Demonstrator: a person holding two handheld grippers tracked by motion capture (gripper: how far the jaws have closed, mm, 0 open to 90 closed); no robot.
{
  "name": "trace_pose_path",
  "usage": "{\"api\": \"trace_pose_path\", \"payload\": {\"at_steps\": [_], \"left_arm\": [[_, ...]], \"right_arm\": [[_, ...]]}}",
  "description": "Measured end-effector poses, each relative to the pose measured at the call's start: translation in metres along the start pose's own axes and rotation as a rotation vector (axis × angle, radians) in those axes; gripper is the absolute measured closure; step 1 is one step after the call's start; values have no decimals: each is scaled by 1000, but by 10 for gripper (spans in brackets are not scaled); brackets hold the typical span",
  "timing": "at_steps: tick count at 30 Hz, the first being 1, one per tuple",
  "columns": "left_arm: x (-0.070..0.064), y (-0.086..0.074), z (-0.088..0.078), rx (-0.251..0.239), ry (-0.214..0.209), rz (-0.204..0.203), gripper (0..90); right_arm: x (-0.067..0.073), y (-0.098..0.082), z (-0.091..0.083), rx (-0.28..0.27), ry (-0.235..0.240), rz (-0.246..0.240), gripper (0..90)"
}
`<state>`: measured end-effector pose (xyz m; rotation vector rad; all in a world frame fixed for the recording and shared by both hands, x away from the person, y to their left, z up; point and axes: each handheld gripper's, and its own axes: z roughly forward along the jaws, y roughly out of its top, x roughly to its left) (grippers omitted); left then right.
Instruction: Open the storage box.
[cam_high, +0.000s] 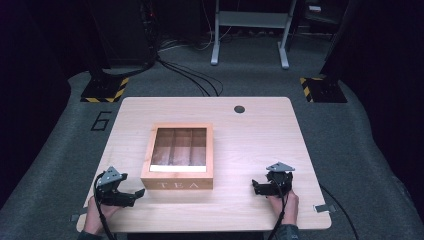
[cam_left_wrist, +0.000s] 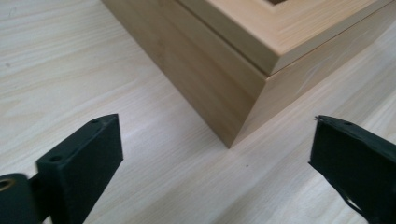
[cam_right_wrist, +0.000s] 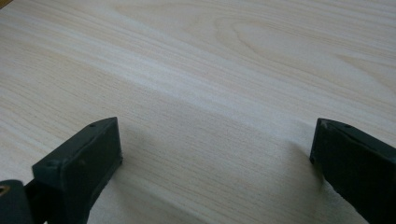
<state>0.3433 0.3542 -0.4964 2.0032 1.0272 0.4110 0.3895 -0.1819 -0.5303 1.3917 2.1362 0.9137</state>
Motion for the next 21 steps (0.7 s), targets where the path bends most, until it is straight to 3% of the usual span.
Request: {"api": "trace_pose_path", "payload": {"at_steps": [9, 11, 18, 19, 21], "left_arm": [[-4, 6, -1, -62, -53, 9, 323], [-4, 7, -1, -66, -45, 8, 398], [-6, 8, -1, -83, -66, 26, 562], [-8, 8, -1, -106, -65, 26, 583], [-9, 9, -1, -92, -72, 38, 623]], "right_arm": [[0, 0, 0, 0, 0, 0, 15], [0, 0, 0, 0, 0, 0, 16], [0, 0, 0, -1, 2, -2, 20], [0, 0, 0, -1, 2, -2, 20], [0, 0, 0, -1, 2, -2, 20]]}}
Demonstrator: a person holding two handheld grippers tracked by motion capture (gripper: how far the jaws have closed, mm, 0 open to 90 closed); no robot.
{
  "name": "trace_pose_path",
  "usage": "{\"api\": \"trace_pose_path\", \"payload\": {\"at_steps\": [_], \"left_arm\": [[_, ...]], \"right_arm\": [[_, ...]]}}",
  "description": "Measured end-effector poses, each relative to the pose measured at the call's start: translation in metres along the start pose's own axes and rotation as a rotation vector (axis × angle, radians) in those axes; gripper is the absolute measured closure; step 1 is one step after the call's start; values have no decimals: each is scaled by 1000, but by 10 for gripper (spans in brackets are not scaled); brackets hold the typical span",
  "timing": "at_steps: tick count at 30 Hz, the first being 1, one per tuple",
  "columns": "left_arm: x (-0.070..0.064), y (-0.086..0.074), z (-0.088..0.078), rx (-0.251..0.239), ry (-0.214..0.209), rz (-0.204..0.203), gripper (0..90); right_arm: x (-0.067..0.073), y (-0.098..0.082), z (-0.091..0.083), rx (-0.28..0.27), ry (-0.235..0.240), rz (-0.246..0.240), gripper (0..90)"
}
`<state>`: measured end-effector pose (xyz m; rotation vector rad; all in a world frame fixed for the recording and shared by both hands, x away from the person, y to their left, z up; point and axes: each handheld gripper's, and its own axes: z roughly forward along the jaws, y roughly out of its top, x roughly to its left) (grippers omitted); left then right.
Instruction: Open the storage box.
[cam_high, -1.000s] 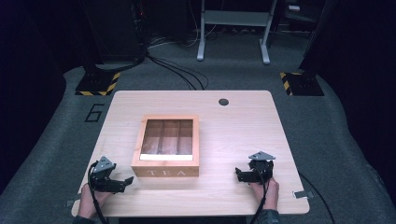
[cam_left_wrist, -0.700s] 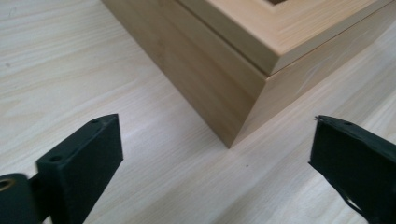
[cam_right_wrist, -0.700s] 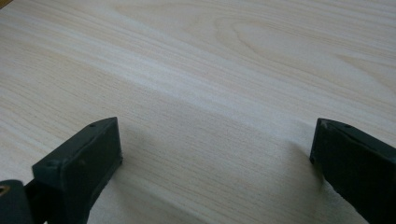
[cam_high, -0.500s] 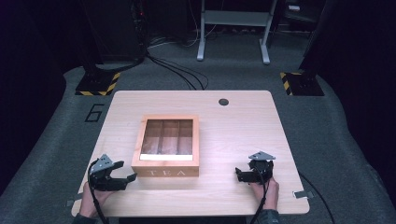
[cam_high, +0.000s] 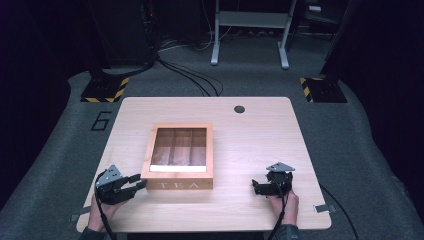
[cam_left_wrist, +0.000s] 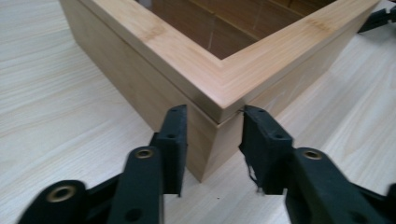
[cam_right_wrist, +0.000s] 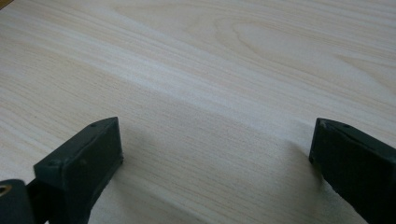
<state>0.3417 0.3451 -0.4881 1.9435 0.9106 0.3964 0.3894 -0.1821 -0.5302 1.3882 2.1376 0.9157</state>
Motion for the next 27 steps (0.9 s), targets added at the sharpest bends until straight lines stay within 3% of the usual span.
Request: {"api": "trace_pose_path", "payload": {"at_steps": [11, 16, 20, 27], "left_arm": [[-3, 0, -2, 1, 15, 14, 660], [-4, 1, -1, -32, 33, 20, 661], [-4, 2, -3, -28, 22, 22, 665], [-3, 8, -6, -64, 17, 19, 665]], "right_arm": [[0, 0, 0, 0, -1, -3, 22], [0, 0, 0, 0, -1, -3, 23], [0, 0, 0, 0, -1, -2, 24], [0, 0, 0, 0, 1, -1, 24]]}}
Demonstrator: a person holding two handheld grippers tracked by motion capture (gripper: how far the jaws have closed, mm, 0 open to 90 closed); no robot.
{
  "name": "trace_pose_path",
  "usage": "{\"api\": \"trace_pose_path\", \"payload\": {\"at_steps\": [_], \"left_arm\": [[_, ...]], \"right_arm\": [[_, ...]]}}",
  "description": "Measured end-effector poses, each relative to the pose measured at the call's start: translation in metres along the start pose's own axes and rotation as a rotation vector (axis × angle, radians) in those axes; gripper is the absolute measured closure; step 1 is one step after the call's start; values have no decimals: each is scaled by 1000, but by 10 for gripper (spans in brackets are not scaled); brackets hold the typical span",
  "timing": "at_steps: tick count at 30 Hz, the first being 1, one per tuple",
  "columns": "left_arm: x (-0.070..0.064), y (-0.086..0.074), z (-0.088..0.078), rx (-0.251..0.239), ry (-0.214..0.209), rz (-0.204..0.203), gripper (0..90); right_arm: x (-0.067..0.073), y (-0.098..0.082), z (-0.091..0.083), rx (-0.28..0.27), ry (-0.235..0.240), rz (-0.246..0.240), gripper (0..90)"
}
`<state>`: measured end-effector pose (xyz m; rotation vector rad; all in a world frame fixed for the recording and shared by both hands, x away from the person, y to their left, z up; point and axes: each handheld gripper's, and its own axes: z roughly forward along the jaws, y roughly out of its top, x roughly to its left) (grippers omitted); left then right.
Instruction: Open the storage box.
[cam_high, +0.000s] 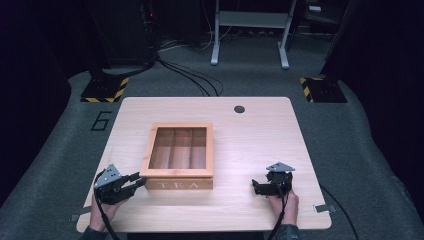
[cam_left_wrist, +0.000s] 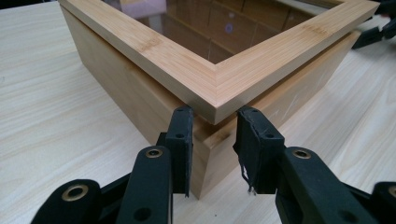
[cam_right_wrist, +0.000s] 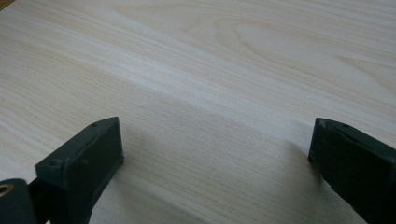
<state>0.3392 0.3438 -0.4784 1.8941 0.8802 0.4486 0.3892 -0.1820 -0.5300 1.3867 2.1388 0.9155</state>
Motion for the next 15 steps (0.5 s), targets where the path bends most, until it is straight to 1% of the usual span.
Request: {"api": "trace_pose_path", "payload": {"at_steps": [2, 3, 4, 8, 9, 10, 11, 13, 15], "left_arm": [[0, 2, -1, -23, 11, 0, 666], [0, 4, -2, -17, 1, -4, 666], [1, 5, -2, -28, 7, -2, 666], [1, 9, -3, -42, 1, -11, 667], [1, 12, -3, -54, 1, -22, 666], [1, 12, -3, -54, 1, -22, 666], [3, 14, -4, -71, -1, -27, 667], [3, 15, -3, -73, -2, -25, 667], [3, 17, -1, -86, -6, -43, 669]], "right_arm": [[0, 0, 0, 0, -1, -1, 24], [0, 0, 0, -1, -2, 0, 24], [0, 0, 0, -1, -2, 0, 24], [0, 0, 0, -1, -2, 2, 25], [0, 0, 0, -1, -2, 2, 25], [0, 0, 0, -1, -2, 2, 25], [0, 0, 0, -1, -2, 2, 24], [0, 0, 0, -1, -2, 2, 25], [0, 0, 0, -1, -1, 2, 25]]}}
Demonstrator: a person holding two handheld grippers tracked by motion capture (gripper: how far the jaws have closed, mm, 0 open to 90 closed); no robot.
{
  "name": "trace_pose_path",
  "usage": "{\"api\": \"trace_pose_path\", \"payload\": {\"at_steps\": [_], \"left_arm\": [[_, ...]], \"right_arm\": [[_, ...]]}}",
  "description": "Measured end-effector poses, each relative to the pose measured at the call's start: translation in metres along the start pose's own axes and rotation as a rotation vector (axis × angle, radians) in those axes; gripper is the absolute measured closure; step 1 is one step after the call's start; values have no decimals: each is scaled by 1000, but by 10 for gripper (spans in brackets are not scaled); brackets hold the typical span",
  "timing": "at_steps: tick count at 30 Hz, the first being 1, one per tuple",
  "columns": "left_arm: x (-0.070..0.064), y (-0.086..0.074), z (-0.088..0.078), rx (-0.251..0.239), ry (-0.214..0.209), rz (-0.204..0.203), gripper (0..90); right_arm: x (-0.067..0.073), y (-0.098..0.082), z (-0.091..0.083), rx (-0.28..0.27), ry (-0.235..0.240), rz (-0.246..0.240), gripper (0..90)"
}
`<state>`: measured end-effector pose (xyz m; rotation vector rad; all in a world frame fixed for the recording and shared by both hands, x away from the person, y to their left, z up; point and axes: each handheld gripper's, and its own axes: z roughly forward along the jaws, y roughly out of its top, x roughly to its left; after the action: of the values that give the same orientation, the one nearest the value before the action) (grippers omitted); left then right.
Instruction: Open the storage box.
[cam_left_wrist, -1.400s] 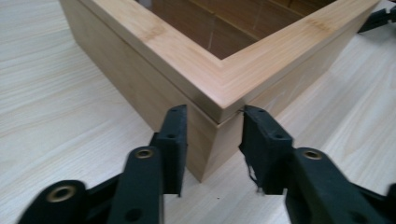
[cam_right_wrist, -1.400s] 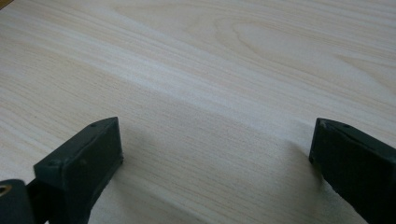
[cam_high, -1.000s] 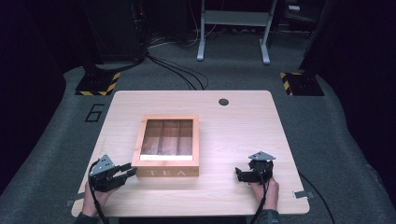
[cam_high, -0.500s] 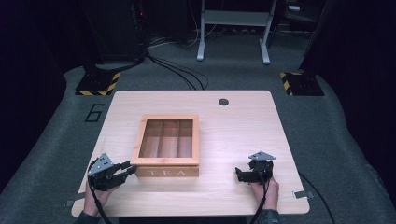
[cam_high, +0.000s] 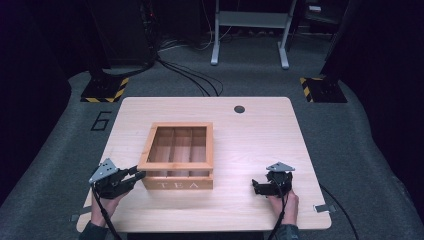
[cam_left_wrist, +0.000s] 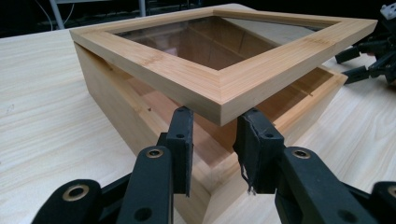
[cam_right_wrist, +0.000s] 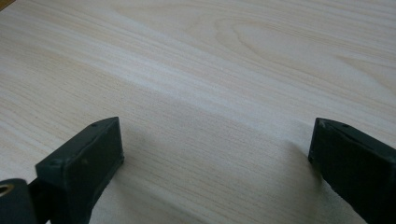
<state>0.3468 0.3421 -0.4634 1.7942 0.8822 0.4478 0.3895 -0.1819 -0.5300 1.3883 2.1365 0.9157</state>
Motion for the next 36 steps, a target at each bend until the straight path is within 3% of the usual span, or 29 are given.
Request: {"api": "trace_pose_path", "payload": {"at_steps": [4, 10, 18, 23, 36], "left_arm": [[0, 3, 4, 19, 4, 16, 667], [-2, 8, 4, -28, 21, 13, 667], [-6, 14, 12, -48, -10, 25, 665], [-6, 18, 13, -76, 0, 24, 662], [-7, 43, 13, -93, 19, 62, 664]], "right_arm": [[0, 0, 0, 0, 0, 1, 25], [0, 0, 0, 0, 2, -1, 27], [0, 0, 0, 0, 2, -1, 29], [0, 0, 0, 0, 2, -2, 29], [0, 0, 0, 0, 4, -1, 30]]}}
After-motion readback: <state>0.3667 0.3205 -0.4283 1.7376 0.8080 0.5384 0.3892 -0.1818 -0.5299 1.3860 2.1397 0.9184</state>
